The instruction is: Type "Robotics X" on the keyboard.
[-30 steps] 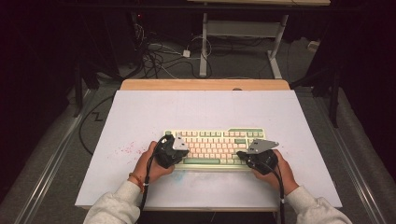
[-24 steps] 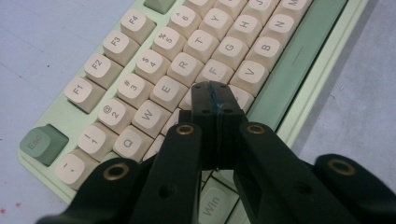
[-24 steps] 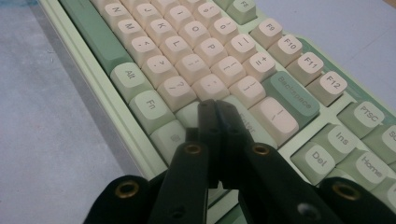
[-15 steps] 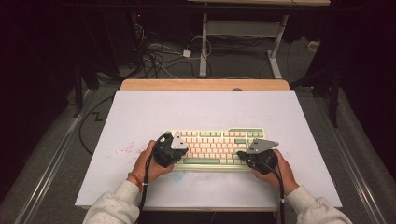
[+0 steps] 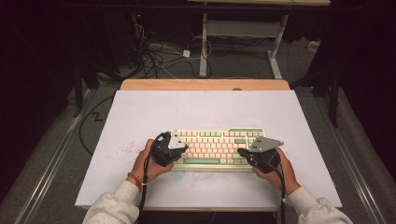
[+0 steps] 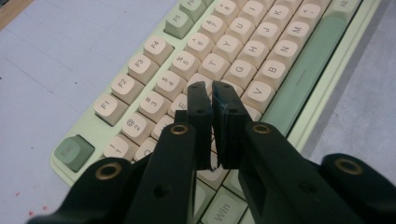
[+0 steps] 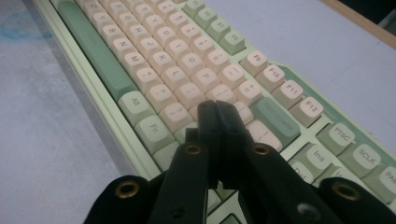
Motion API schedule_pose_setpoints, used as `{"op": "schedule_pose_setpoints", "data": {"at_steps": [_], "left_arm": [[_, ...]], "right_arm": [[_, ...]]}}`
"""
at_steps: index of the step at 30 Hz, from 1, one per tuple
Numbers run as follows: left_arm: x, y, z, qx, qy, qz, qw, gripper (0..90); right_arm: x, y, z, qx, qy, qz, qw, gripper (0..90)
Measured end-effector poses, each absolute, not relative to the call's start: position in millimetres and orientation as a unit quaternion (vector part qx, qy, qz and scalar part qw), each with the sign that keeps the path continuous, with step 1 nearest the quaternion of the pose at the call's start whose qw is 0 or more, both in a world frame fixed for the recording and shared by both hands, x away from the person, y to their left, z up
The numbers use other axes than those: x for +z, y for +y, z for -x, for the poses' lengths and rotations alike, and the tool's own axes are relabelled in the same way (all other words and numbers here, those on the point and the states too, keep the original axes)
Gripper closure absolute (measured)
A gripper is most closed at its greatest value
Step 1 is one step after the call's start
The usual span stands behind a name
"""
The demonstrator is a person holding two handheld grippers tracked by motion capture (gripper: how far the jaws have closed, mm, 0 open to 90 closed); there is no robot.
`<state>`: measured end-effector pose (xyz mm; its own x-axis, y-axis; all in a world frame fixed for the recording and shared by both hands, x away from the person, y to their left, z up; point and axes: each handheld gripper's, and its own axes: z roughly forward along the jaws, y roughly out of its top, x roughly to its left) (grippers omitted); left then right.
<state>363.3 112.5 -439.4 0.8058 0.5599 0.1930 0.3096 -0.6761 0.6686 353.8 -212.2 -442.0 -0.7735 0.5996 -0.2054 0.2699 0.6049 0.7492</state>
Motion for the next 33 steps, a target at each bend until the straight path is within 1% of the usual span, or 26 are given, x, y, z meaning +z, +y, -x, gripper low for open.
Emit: {"op": "schedule_pose_setpoints", "data": {"at_steps": [2, 5, 11, 17, 20, 22, 24, 27, 29, 31, 33], "left_arm": [[-438.9, 112.7, -362.8, 0.195, 0.241, -0.894, 0.324, 81.2], [-438.4, 112.8, -362.2, 0.202, 0.241, -0.891, 0.327, 77.0], [-438.2, 112.7, -361.3, 0.222, 0.249, -0.883, 0.331, 62.0], [-437.7, 112.3, -360.0, 0.237, 0.256, -0.875, 0.337, 49.9], [-437.7, 112.1, -359.3, 0.241, 0.259, -0.871, 0.340, 45.3], [-437.6, 112.3, -359.0, 0.240, 0.260, -0.870, 0.344, 42.3], [-437.8, 112.1, -358.7, 0.245, 0.262, -0.868, 0.344, 39.4], [-438.1, 111.8, -358.4, 0.255, 0.261, -0.865, 0.344, 36.0], [-438.4, 111.8, -358.3, 0.253, 0.261, -0.865, 0.346, 32.0], [-439.0, 111.1, -357.7, 0.257, 0.260, -0.864, 0.346, 28.7], [-439.3, 110.6, -358.1, 0.255, 0.263, -0.863, 0.347, 23.2]], "right_arm": [[-440.6, -212.4, -353.3, 0.370, 0.865, -0.251, 0.227, 90.0], [-439.7, -212.9, -352.9, 0.374, 0.862, -0.252, 0.230, 90.0], [-438.3, -213.6, -352.5, 0.381, 0.857, -0.254, 0.236, 87.7], [-436.3, -215.9, -353.1, 0.390, 0.851, -0.257, 0.241, 82.6], [-435.8, -216.8, -353.3, 0.394, 0.847, -0.261, 0.244, 78.6], [-435.6, -217.2, -353.3, 0.396, 0.846, -0.261, 0.244, 77.5], [-435.6, -217.1, -353.4, 0.396, 0.845, -0.262, 0.246, 72.6], [-435.9, -217.0, -353.8, 0.397, 0.843, -0.264, 0.249, 62.6], [-436.0, -217.0, -354.1, 0.399, 0.841, -0.266, 0.251, 56.1], [-436.5, -216.6, -354.6, 0.402, 0.838, -0.270, 0.251, 47.5], [-437.5, -215.7, -355.2, 0.400, 0.837, -0.274, 0.253, 37.8]]}}
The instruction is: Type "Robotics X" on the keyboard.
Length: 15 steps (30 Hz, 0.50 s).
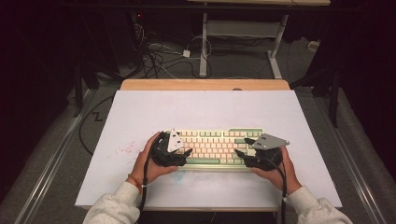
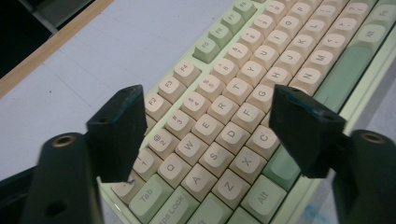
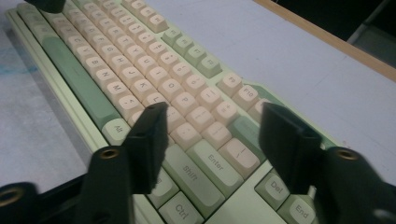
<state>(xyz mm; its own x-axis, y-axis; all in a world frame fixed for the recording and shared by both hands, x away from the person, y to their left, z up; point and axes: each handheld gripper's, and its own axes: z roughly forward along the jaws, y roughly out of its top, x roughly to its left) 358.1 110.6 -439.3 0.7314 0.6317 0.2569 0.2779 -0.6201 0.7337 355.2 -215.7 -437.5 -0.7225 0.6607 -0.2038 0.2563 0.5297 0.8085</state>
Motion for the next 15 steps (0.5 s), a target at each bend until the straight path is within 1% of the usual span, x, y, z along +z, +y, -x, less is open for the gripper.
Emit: {"op": "schedule_pose_setpoints", "data": {"at_steps": [1, 4, 5, 10, 15], "left_arm": [[-439.5, 110.2, -358.0, 0.256, 0.263, -0.863, 0.347, 21.1], [-439.6, 109.5, -357.1, 0.259, 0.262, -0.861, 0.351, 17.7], [-439.8, 109.2, -356.7, 0.262, 0.261, -0.861, 0.349, 16.7], [-439.7, 108.8, -355.7, 0.265, 0.258, -0.861, 0.349, 15.5], [-439.2, 109.1, -355.4, 0.272, 0.259, -0.857, 0.352, 15.5]], "right_arm": [[-438.0, -215.1, -355.4, 0.399, 0.836, -0.276, 0.258, 33.0], [-438.5, -213.9, -355.5, 0.403, 0.827, -0.287, 0.266, 24.5], [-438.4, -213.7, -355.7, 0.403, 0.826, -0.288, 0.269, 23.3], [-438.5, -212.9, -355.9, 0.409, 0.818, -0.296, 0.278, 20.9], [-439.0, -213.4, -355.9, 0.411, 0.813, -0.299, 0.283, 20.9]]}}
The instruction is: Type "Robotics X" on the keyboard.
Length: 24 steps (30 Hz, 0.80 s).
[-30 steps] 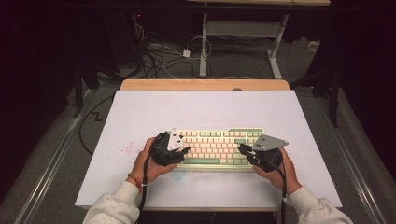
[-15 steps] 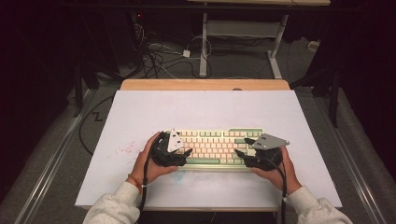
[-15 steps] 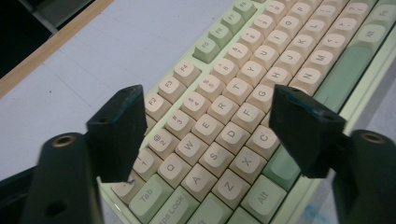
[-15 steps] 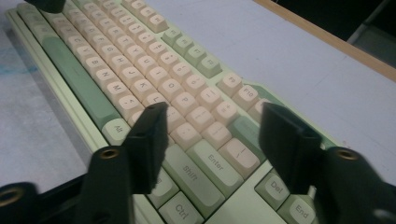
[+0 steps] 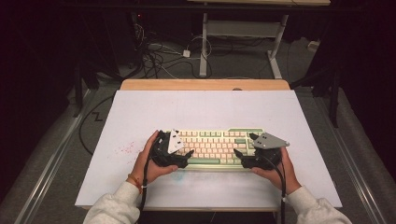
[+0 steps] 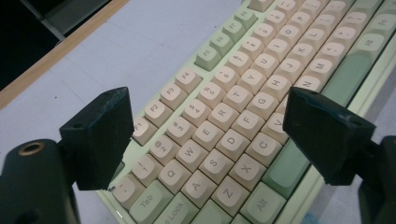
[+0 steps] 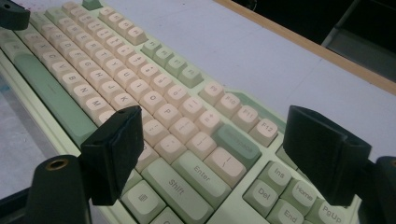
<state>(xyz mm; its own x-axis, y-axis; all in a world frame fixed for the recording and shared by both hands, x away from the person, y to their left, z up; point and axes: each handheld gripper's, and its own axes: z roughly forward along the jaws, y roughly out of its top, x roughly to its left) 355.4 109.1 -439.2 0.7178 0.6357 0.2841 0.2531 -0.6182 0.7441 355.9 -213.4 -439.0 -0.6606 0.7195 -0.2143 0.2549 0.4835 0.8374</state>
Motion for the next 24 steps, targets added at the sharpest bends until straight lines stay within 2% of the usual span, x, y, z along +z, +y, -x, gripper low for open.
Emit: {"op": "schedule_pose_setpoints", "data": {"at_steps": [24], "left_arm": [[-433.5, 114.9, -350.0, 0.281, 0.251, -0.853, 0.361, 15.7]], "right_arm": [[-426.8, -214.1, -347.6, 0.419, 0.801, -0.291, 0.313, 21.7]]}}
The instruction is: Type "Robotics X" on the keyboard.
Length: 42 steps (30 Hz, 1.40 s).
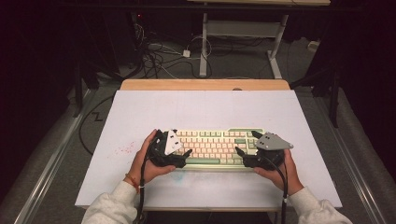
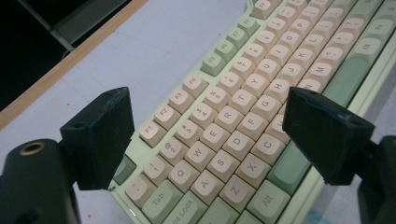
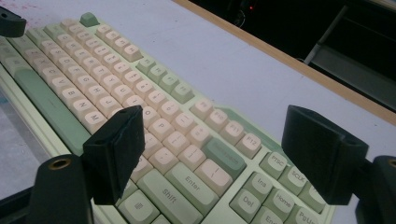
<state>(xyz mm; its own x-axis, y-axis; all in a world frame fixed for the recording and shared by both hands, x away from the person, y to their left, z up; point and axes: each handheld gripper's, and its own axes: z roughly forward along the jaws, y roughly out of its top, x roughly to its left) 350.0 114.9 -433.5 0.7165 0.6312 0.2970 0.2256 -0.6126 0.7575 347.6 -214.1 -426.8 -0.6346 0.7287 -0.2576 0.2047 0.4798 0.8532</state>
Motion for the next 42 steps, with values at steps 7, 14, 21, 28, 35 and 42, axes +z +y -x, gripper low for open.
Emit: {"op": "schedule_pose_setpoints", "data": {"at_steps": [7, 14, 21, 28, 35, 42], "left_arm": [[-431.4, 114.2, -346.0, 0.289, 0.245, -0.854, 0.356, 15.8], [-427.3, 111.9, -341.7, 0.299, 0.231, -0.857, 0.350, 15.9], [-429.5, 113.4, -339.9, 0.298, 0.226, -0.858, 0.351, 15.8], [-429.4, 117.1, -336.8, 0.301, 0.224, -0.859, 0.349, 15.8], [-429.7, 120.3, -332.6, 0.304, 0.222, -0.859, 0.346, 15.8], [-429.9, 125.6, -328.6, 0.307, 0.222, -0.860, 0.343, 15.8]], "right_arm": [[-424.1, -218.7, -342.2, 0.420, 0.797, -0.293, 0.319, 21.4], [-421.8, -222.9, -334.4, 0.421, 0.794, -0.295, 0.325, 21.4], [-420.6, -227.3, -329.5, 0.417, 0.793, -0.297, 0.330, 21.2], [-420.5, -230.8, -324.8, 0.412, 0.794, -0.298, 0.333, 21.2], [-420.0, -234.0, -321.6, 0.408, 0.795, -0.297, 0.337, 21.2], [-419.7, -236.6, -319.9, 0.404, 0.795, -0.298, 0.340, 21.2]]}}
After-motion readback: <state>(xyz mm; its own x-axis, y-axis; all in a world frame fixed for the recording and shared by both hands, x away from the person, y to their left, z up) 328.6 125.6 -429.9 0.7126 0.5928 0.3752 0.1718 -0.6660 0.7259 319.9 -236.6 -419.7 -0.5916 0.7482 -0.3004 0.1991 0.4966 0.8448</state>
